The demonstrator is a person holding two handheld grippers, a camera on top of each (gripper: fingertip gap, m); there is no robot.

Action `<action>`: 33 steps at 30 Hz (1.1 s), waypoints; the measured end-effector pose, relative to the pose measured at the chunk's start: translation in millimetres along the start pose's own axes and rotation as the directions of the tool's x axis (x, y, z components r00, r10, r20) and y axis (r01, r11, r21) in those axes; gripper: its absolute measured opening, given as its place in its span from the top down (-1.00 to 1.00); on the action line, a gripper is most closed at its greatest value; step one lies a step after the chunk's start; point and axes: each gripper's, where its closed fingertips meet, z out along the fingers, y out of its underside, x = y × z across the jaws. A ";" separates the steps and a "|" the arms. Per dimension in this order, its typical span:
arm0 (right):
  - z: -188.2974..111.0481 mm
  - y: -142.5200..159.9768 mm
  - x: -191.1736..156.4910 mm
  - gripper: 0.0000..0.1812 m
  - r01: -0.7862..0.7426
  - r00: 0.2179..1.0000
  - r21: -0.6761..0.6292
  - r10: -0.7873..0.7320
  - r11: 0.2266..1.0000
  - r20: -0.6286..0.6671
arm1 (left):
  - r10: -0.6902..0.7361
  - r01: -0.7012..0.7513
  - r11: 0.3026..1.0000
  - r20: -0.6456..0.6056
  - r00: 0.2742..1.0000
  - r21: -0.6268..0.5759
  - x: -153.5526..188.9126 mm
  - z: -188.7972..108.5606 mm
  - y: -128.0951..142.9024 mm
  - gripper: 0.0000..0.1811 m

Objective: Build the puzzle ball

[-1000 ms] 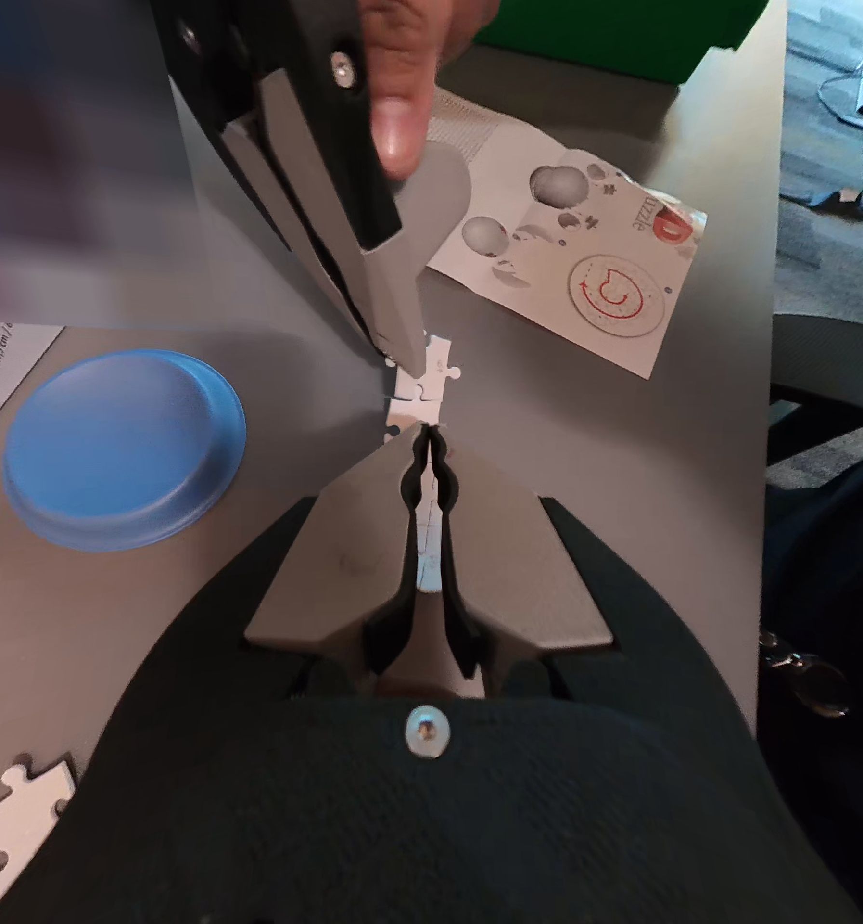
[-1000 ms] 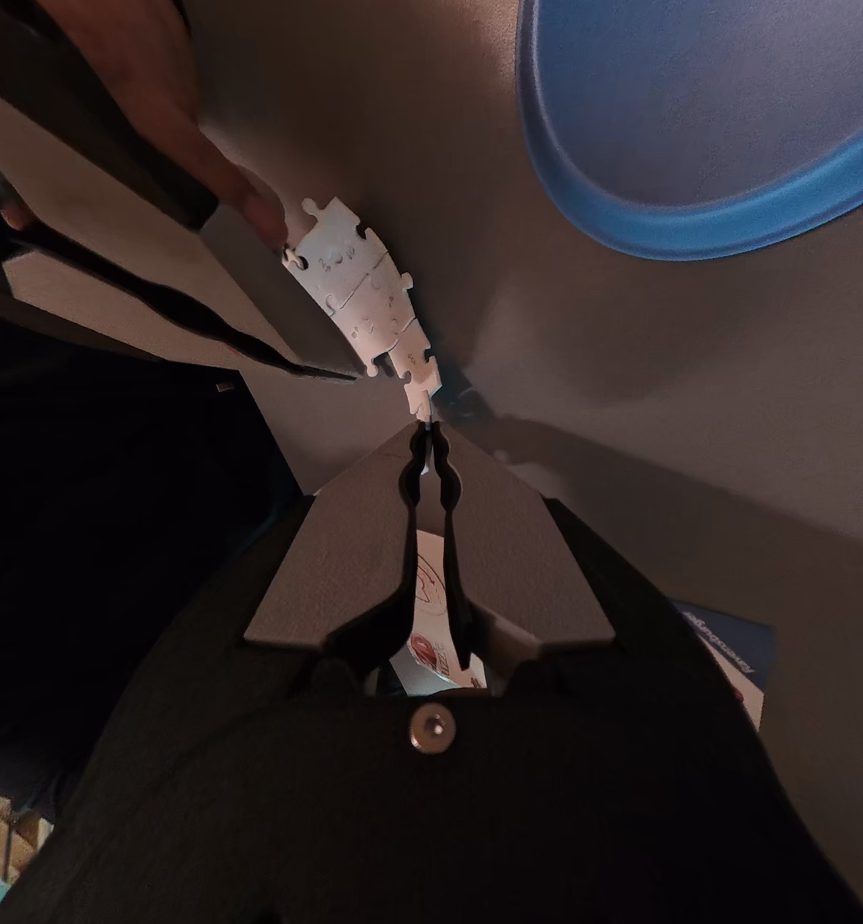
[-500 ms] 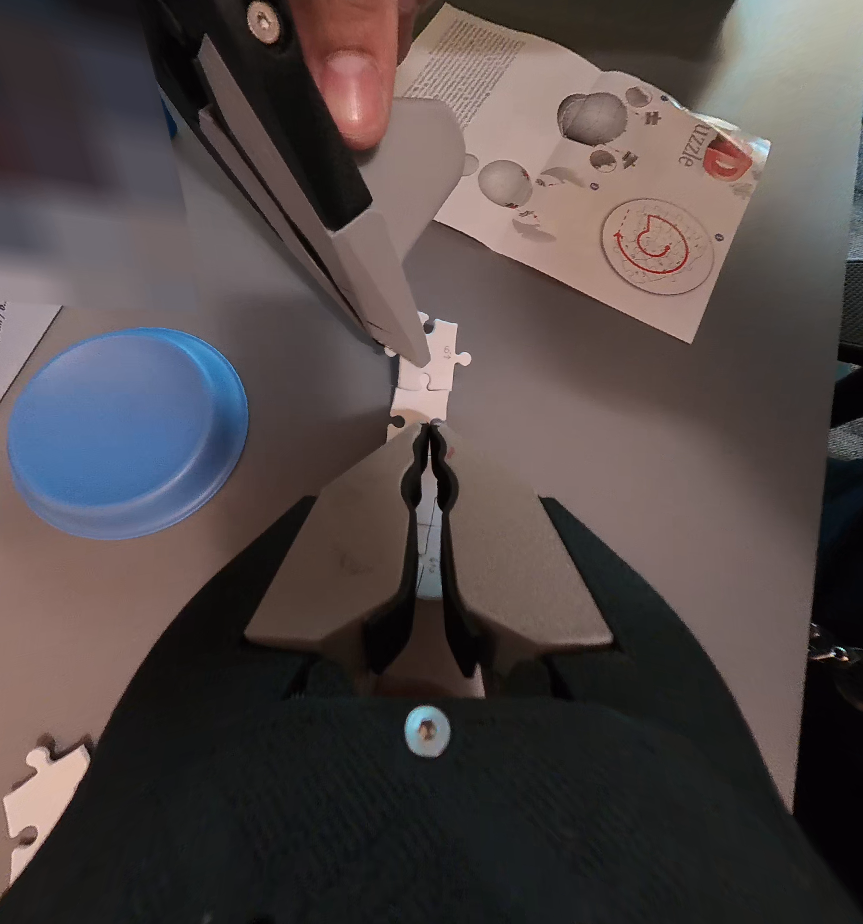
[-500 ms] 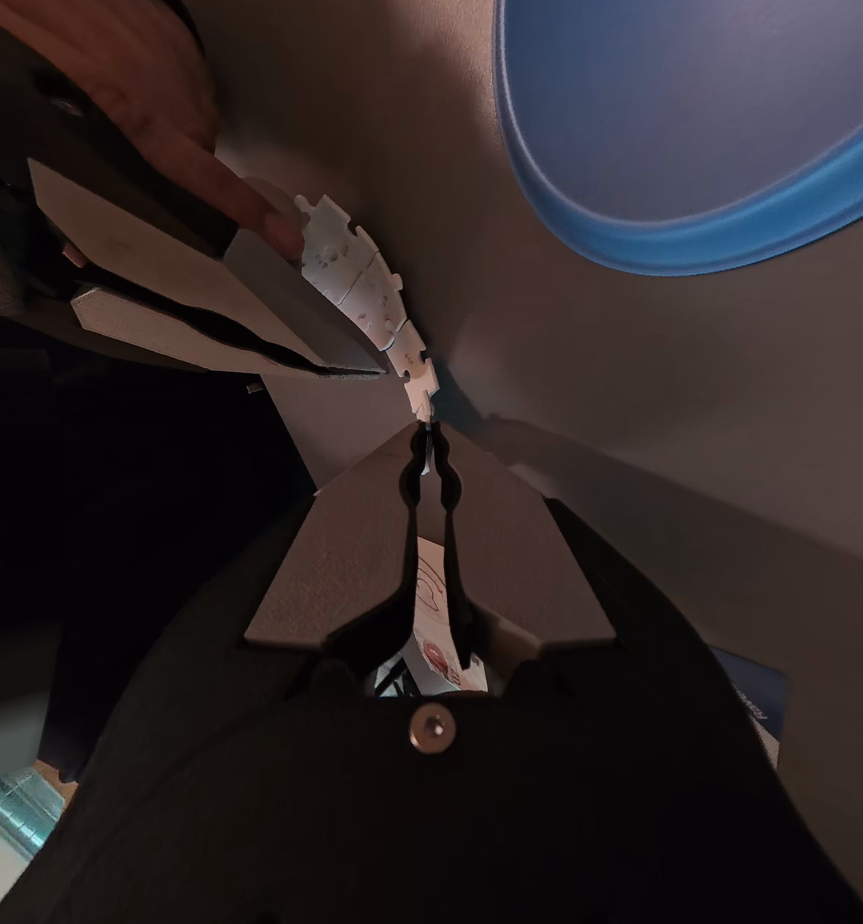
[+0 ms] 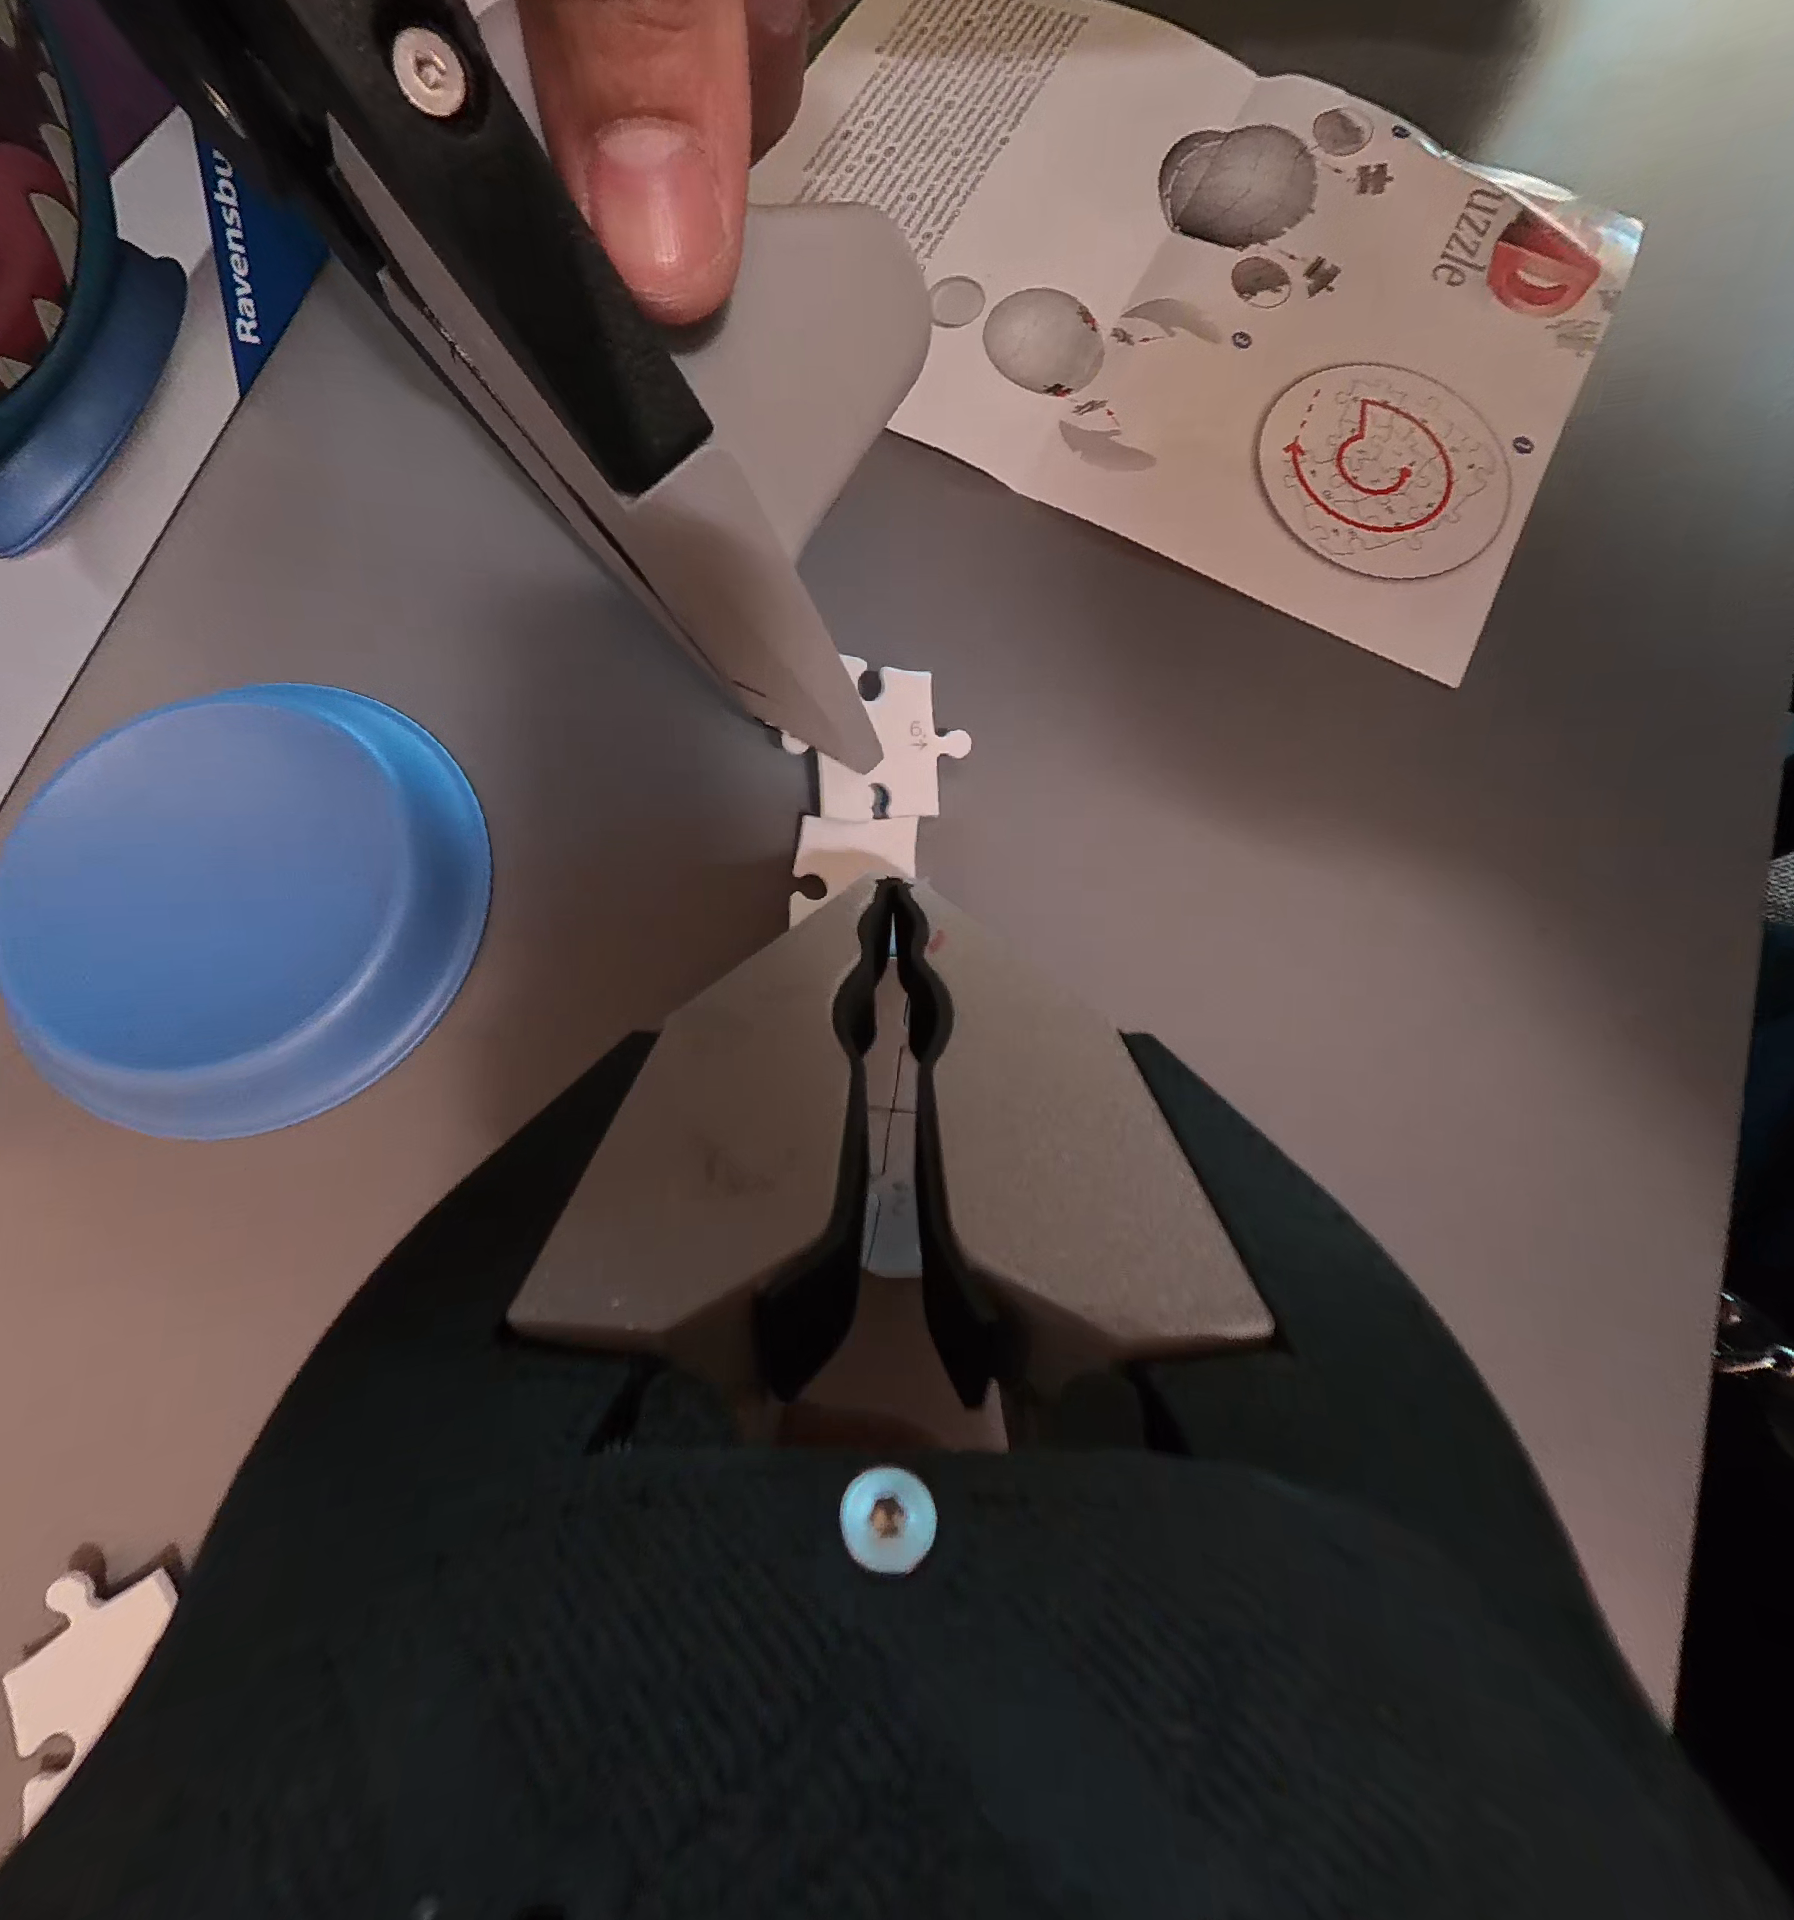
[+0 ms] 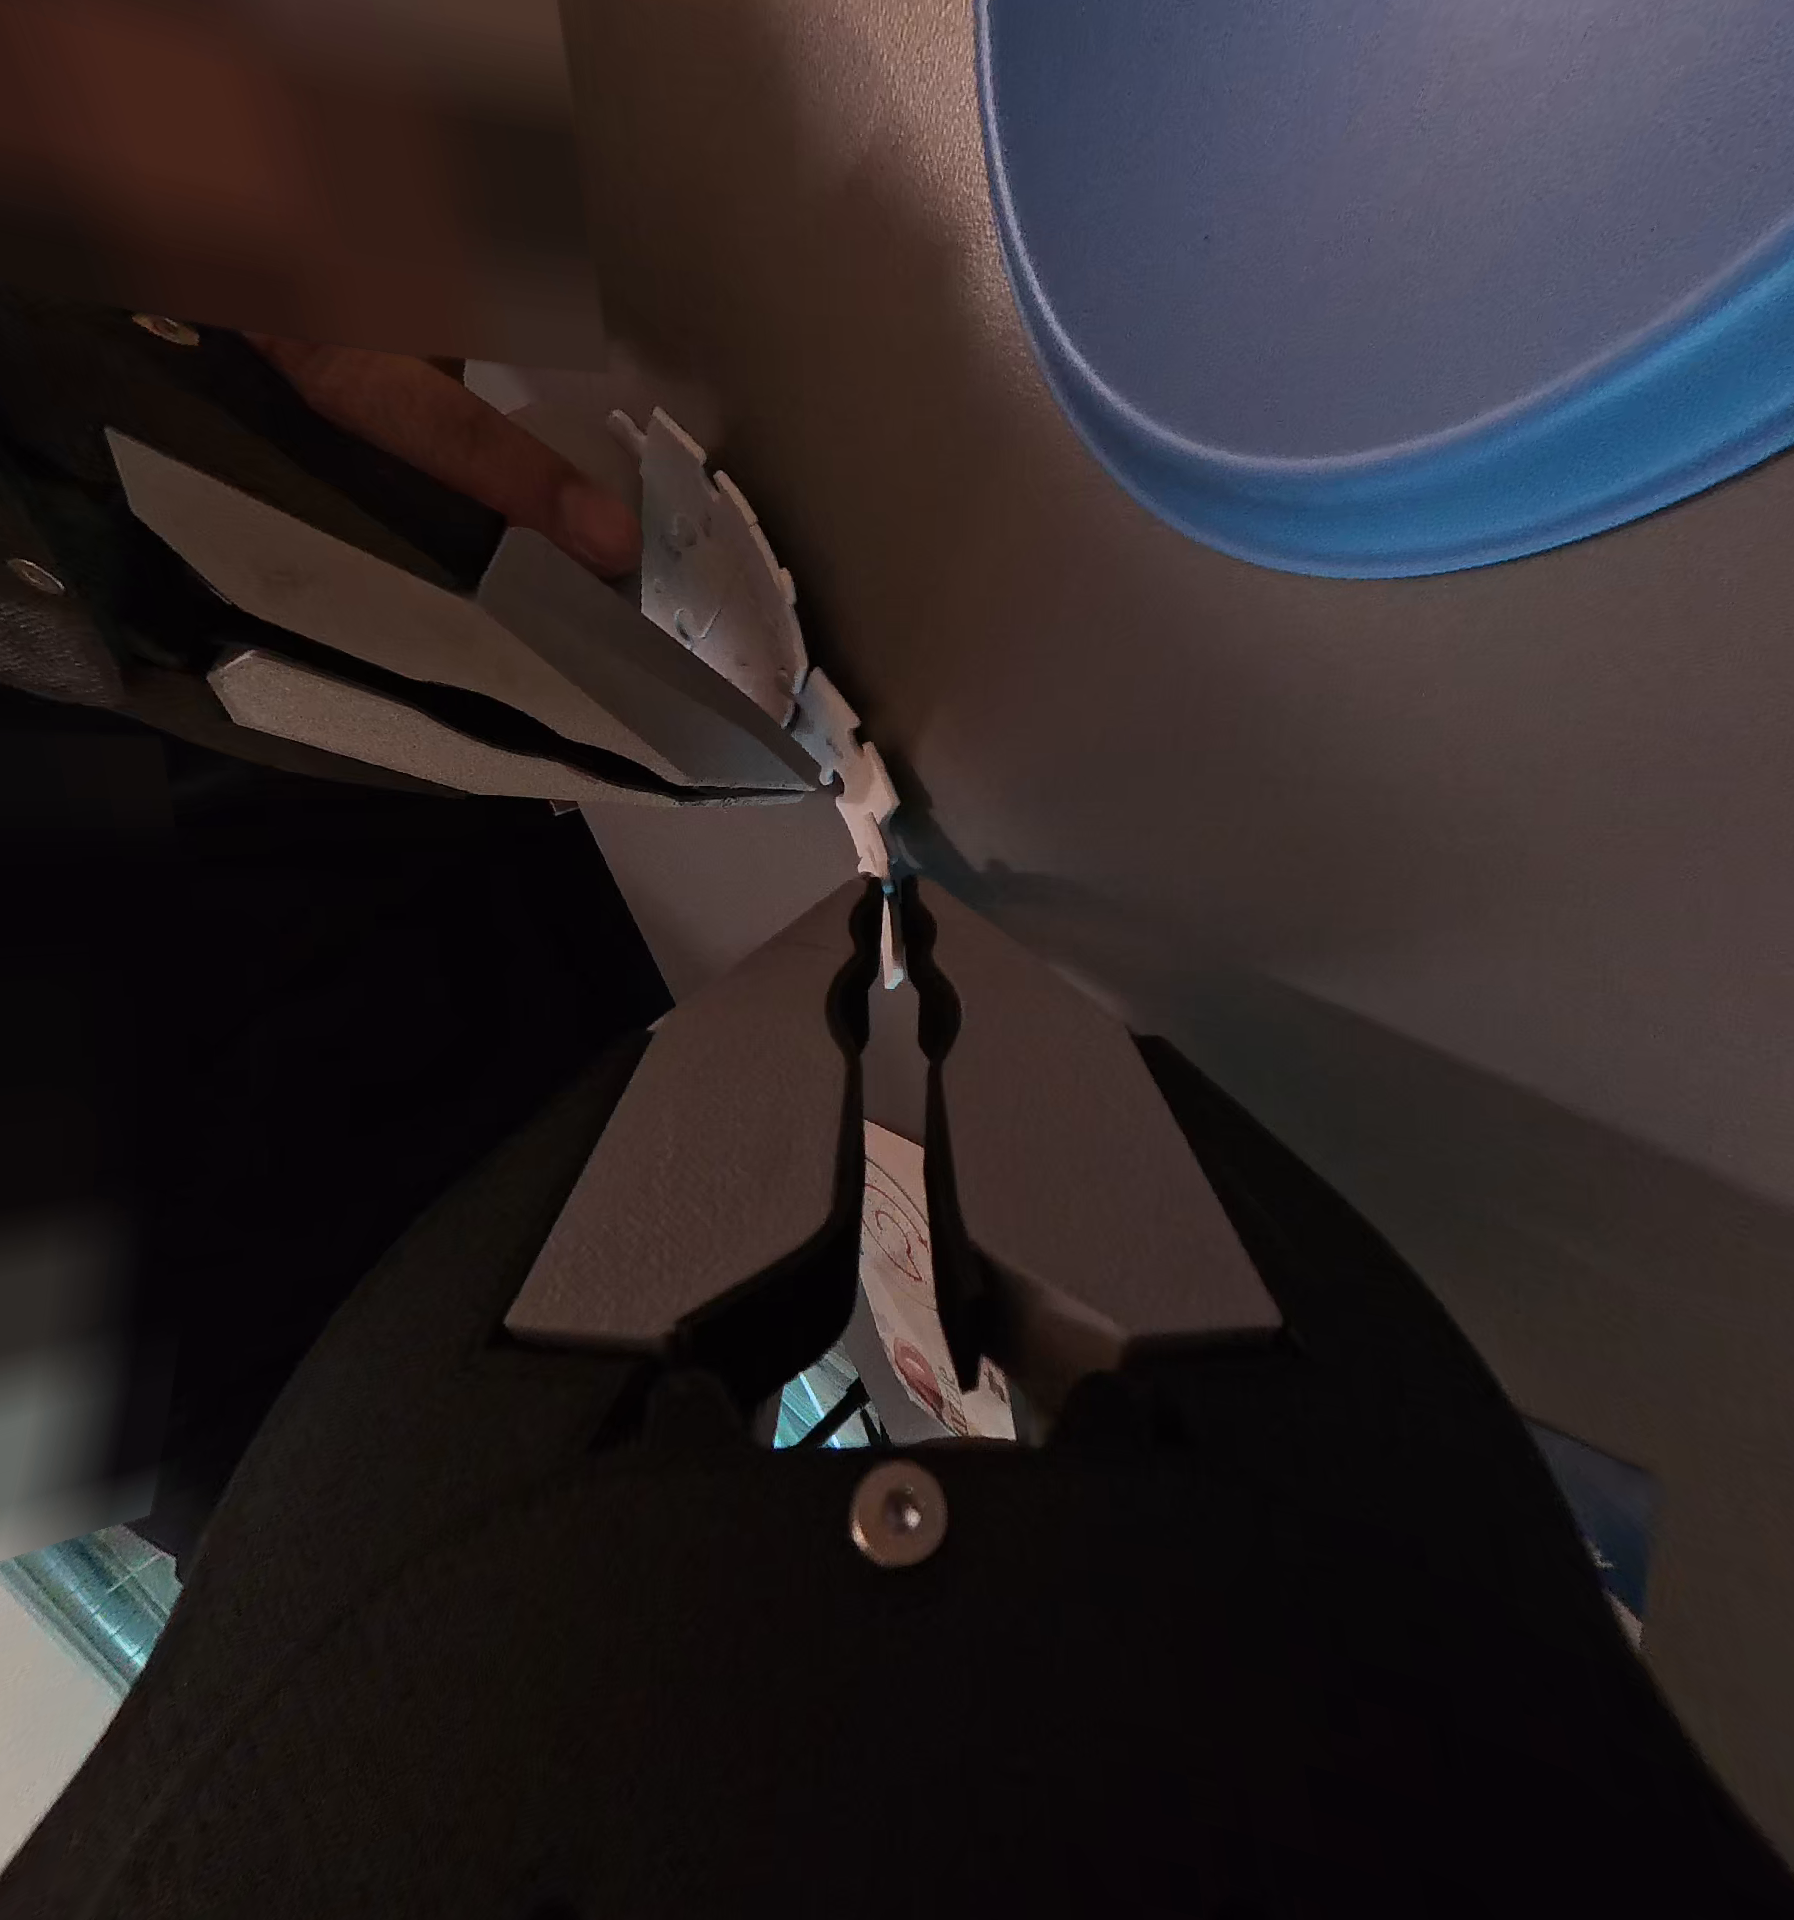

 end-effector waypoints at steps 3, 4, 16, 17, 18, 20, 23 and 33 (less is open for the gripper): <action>0.7 0.6 -0.5 1.00 0.000 1.000 0.003 0.000 1.000 0.012 | 0.004 -0.004 1.000 0.003 1.000 -0.006 0.2 1.1 0.7 1.00; 0.9 0.7 -0.5 1.00 0.000 1.000 0.003 0.000 1.000 0.016 | 0.005 -0.005 1.000 0.002 1.000 -0.007 0.5 1.2 0.7 1.00; 0.0 2.7 -6.6 1.00 0.015 1.000 -0.008 -0.015 1.000 0.022 | 0.006 -0.006 1.000 0.005 1.000 -0.011 0.1 1.7 1.0 1.00; 0.2 3.1 -7.0 1.00 0.017 1.000 -0.009 -0.017 1.000 0.022 | 0.006 -0.006 1.000 0.006 1.000 -0.011 0.0 1.7 0.9 1.00; 0.1 3.2 -7.1 1.00 0.018 1.000 -0.009 -0.018 1.000 0.021 | 0.006 -0.006 1.000 0.006 1.000 -0.011 -0.1 1.6 1.0 1.00; -0.2 2.8 -7.2 1.00 0.017 1.000 -0.004 -0.017 1.000 0.021 | 0.004 -0.004 1.000 0.006 1.000 -0.009 -0.2 1.5 0.8 1.00; -0.7 2.7 -8.2 1.00 0.020 1.000 0.000 -0.020 1.000 0.021 | 0.004 -0.004 1.000 0.006 1.000 -0.009 -0.3 1.3 0.8 1.00; -1.5 2.1 -9.5 1.00 0.023 1.000 0.005 -0.024 1.000 0.018 | 0.002 -0.002 1.000 0.004 1.000 -0.005 -0.2 1.1 0.0 1.00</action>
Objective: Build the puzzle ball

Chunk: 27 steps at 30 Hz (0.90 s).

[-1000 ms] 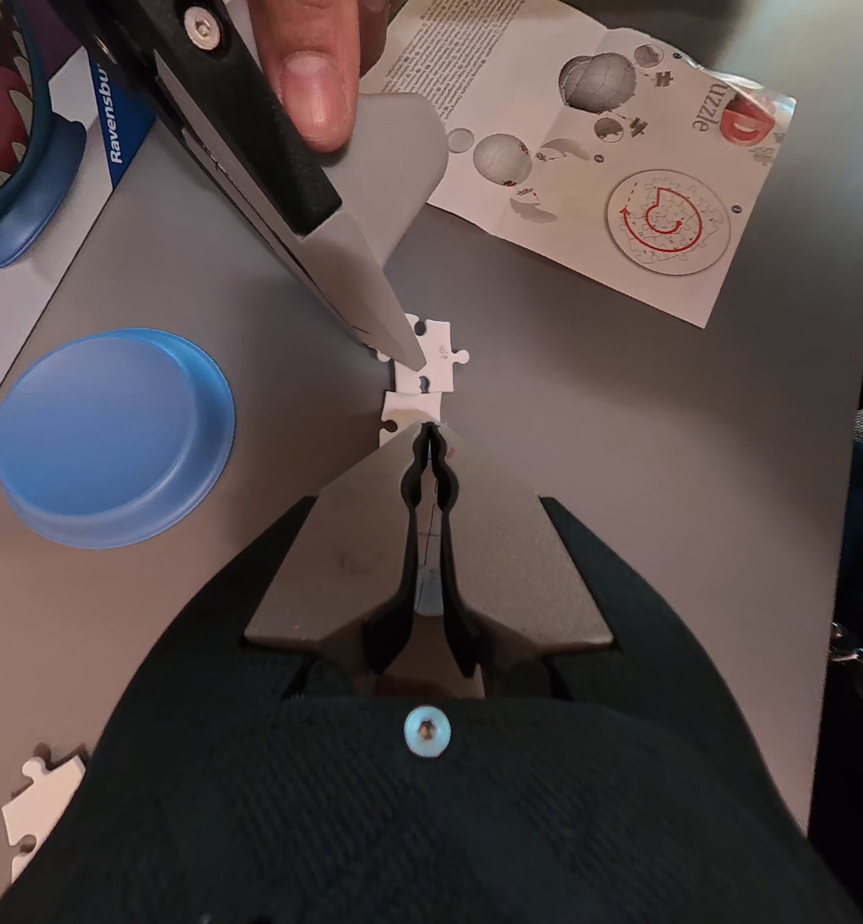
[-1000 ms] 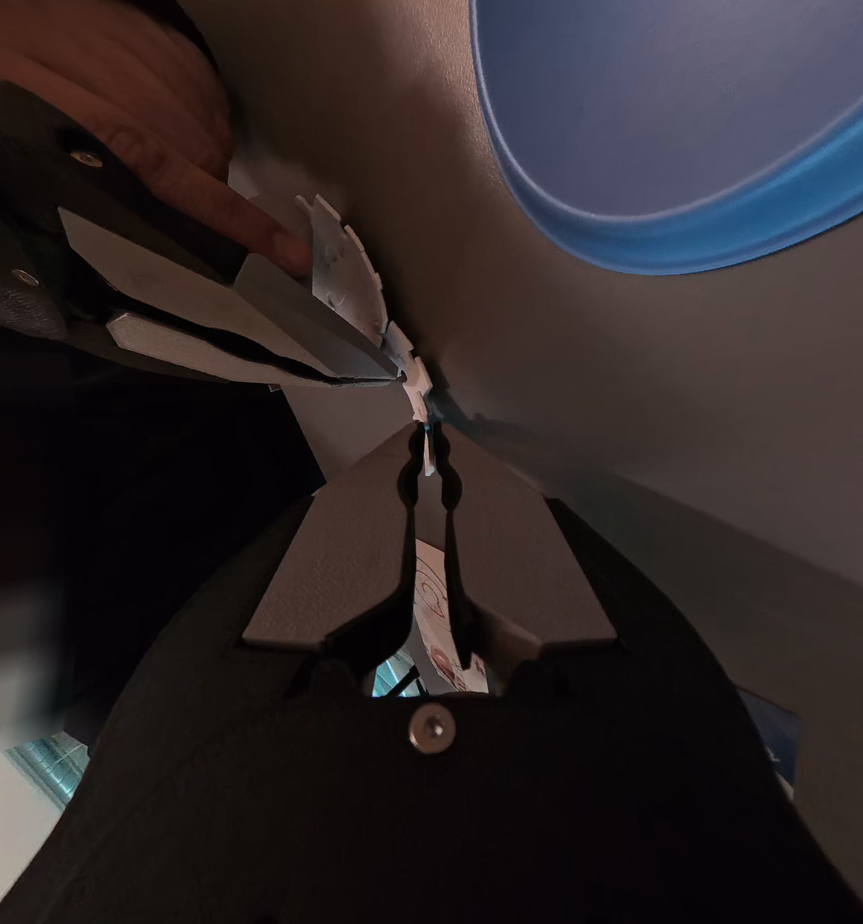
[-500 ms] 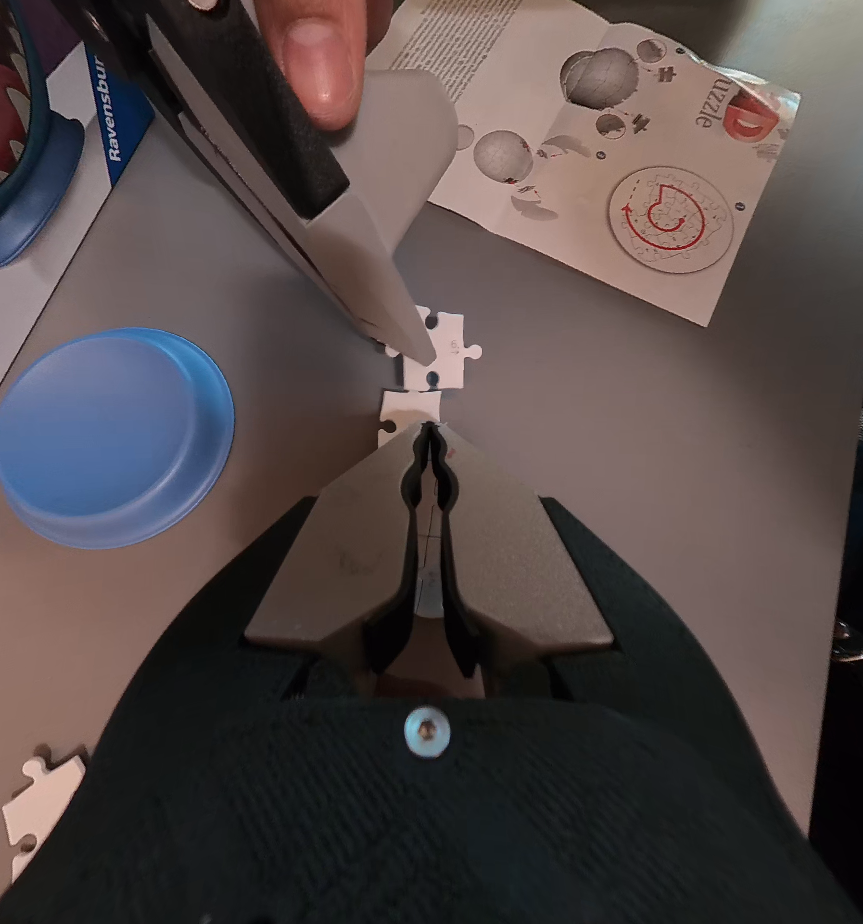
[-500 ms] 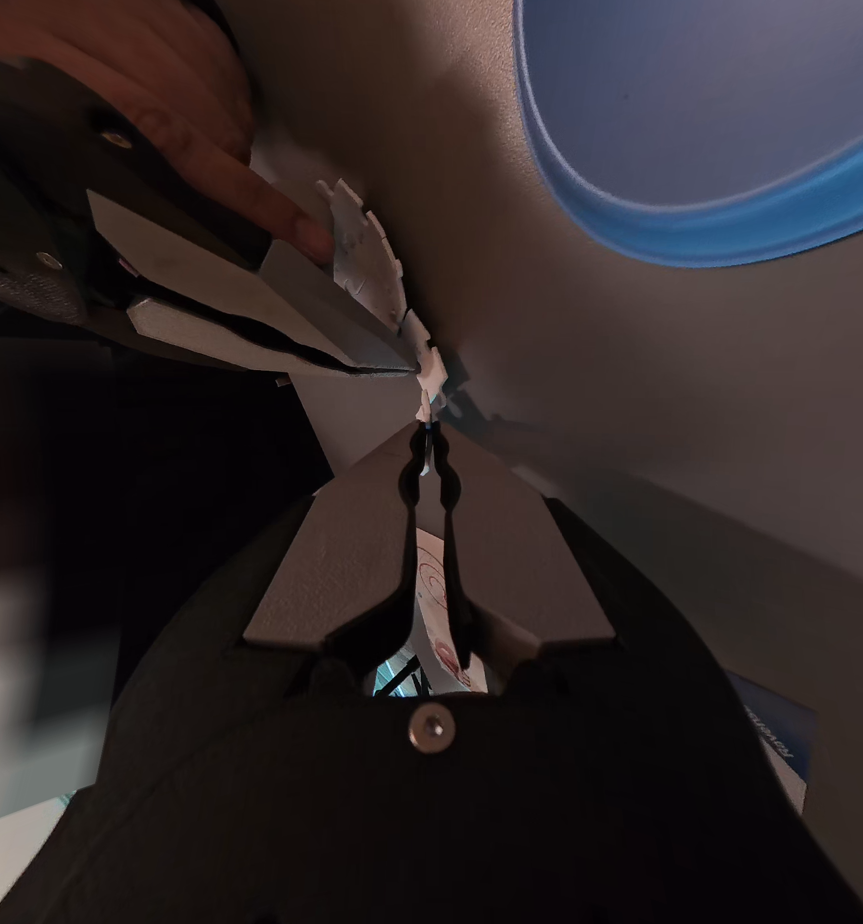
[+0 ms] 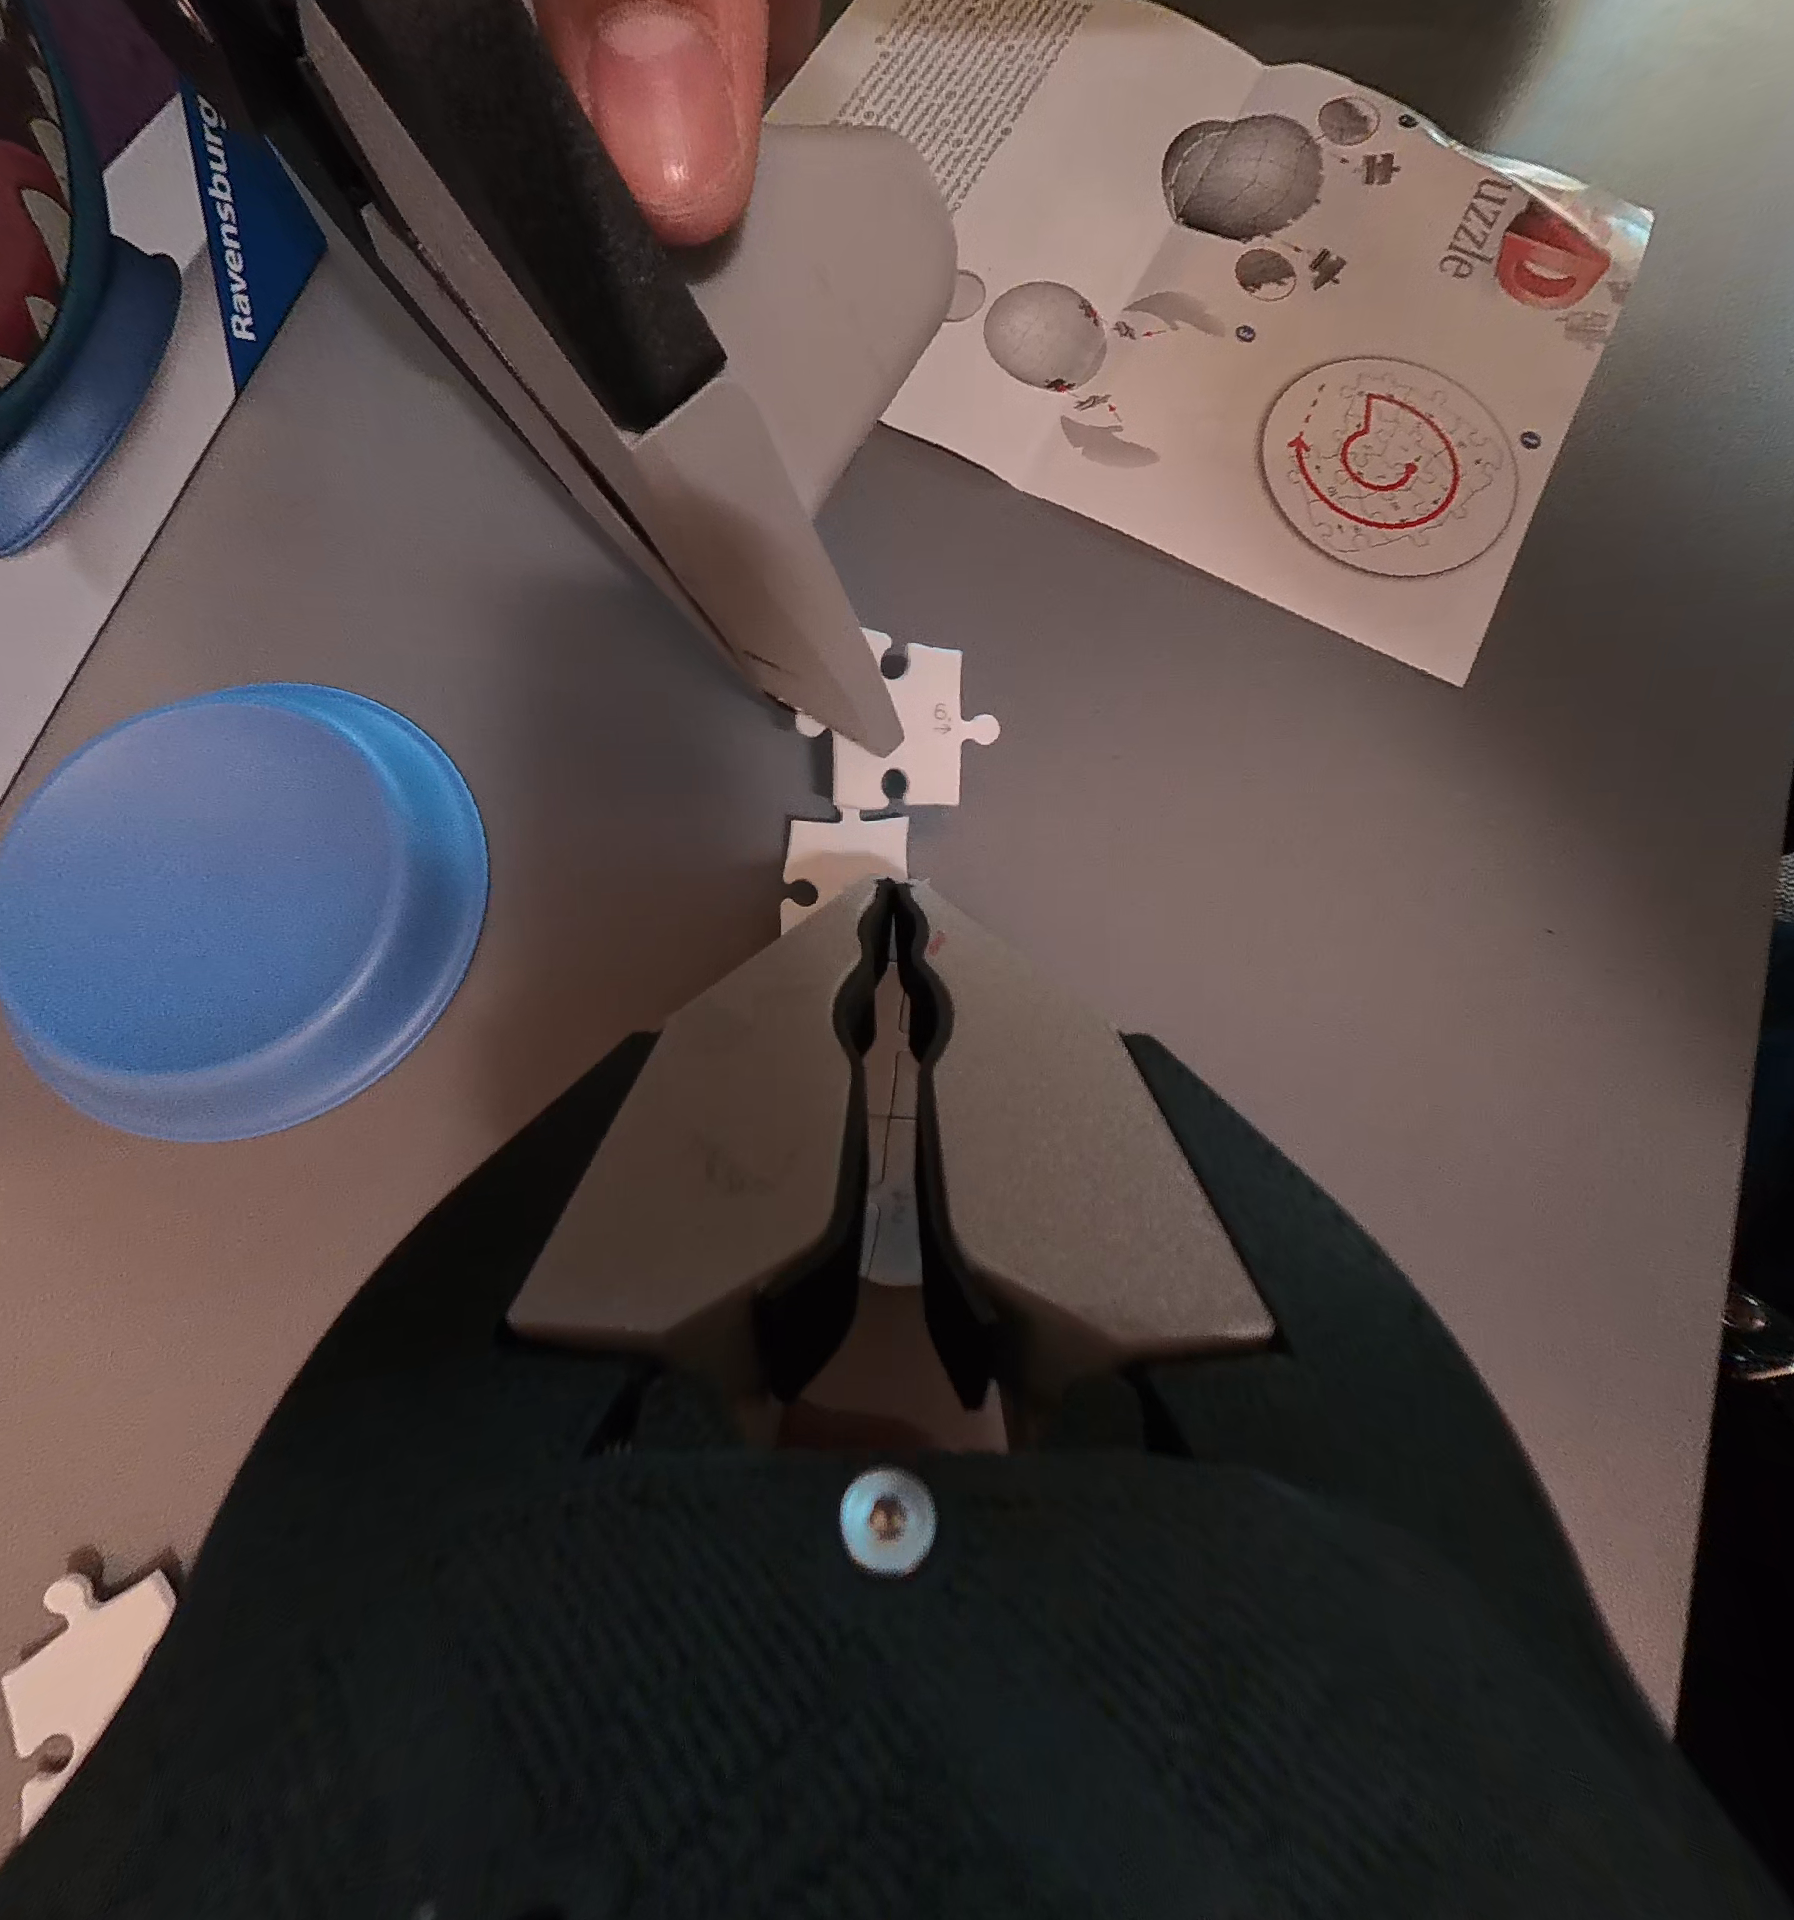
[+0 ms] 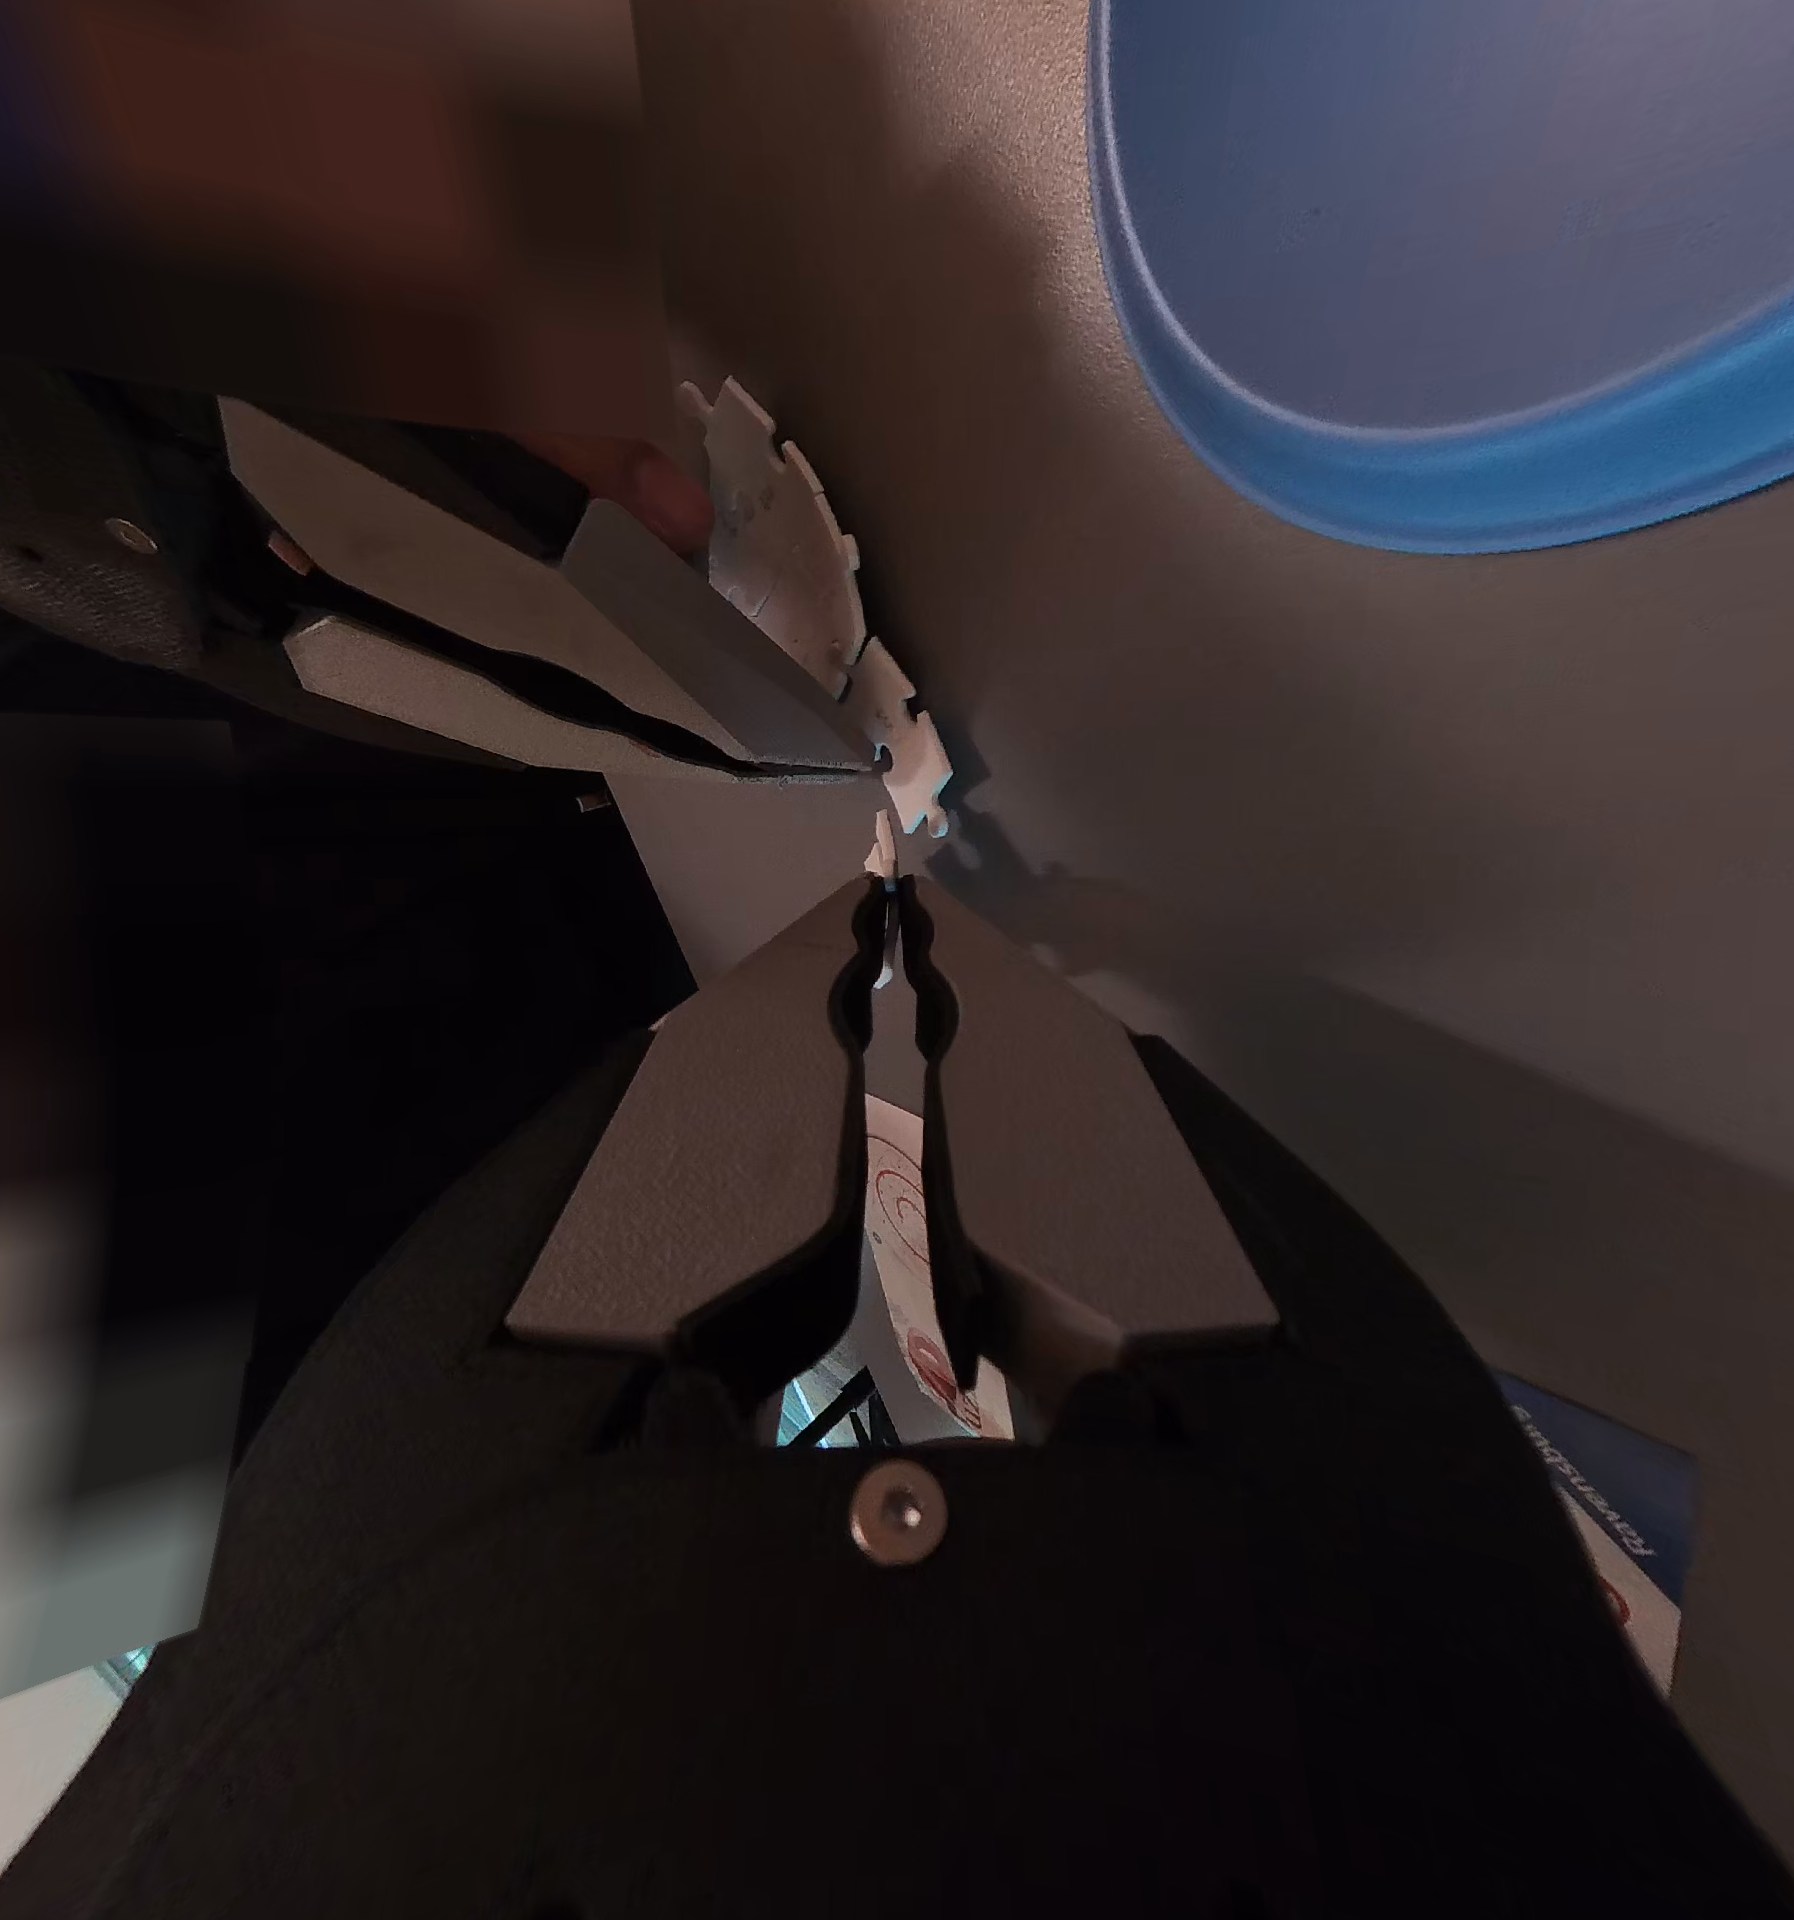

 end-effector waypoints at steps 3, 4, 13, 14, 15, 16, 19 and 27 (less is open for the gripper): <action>0.2 -0.4 -0.1 1.00 0.000 1.000 0.001 0.000 1.000 0.000 | -0.001 0.001 1.000 -0.001 1.000 0.002 0.2 -0.4 -0.3 1.00; 0.2 -0.4 0.0 1.00 0.000 1.000 0.001 0.000 1.000 0.000 | -0.001 0.001 1.000 -0.001 1.000 0.003 0.1 -0.5 -0.5 1.00; 0.8 -0.7 -1.2 1.00 0.003 1.000 0.003 -0.003 1.000 0.002 | -0.001 0.001 1.000 -0.001 1.000 0.007 0.2 -1.2 -1.2 1.00; 0.9 -0.3 -1.3 1.00 0.004 1.000 0.003 -0.004 1.000 0.002 | -0.002 0.002 1.000 -0.001 1.000 0.007 0.1 -1.3 -1.2 1.00; 0.9 0.0 -1.3 1.00 0.005 1.000 0.004 -0.005 1.000 0.002 | -0.002 0.002 1.000 -0.001 1.000 0.008 0.1 -1.4 -1.4 1.00; 0.6 0.1 -1.6 1.00 0.007 1.000 0.008 -0.007 1.000 0.004 | -0.002 0.002 1.000 -0.001 1.000 0.010 0.2 -1.6 -1.5 1.00; -0.6 1.1 -1.8 1.00 0.010 1.000 0.022 -0.010 1.000 0.007 | -0.005 0.005 1.000 -0.003 1.000 0.011 0.1 -1.9 -1.7 1.00; -7.1 2.0 -5.5 1.00 0.030 0.999 0.104 -0.032 0.994 0.021 | -0.010 0.010 1.000 0.001 1.000 0.023 -1.5 -4.7 -3.4 1.00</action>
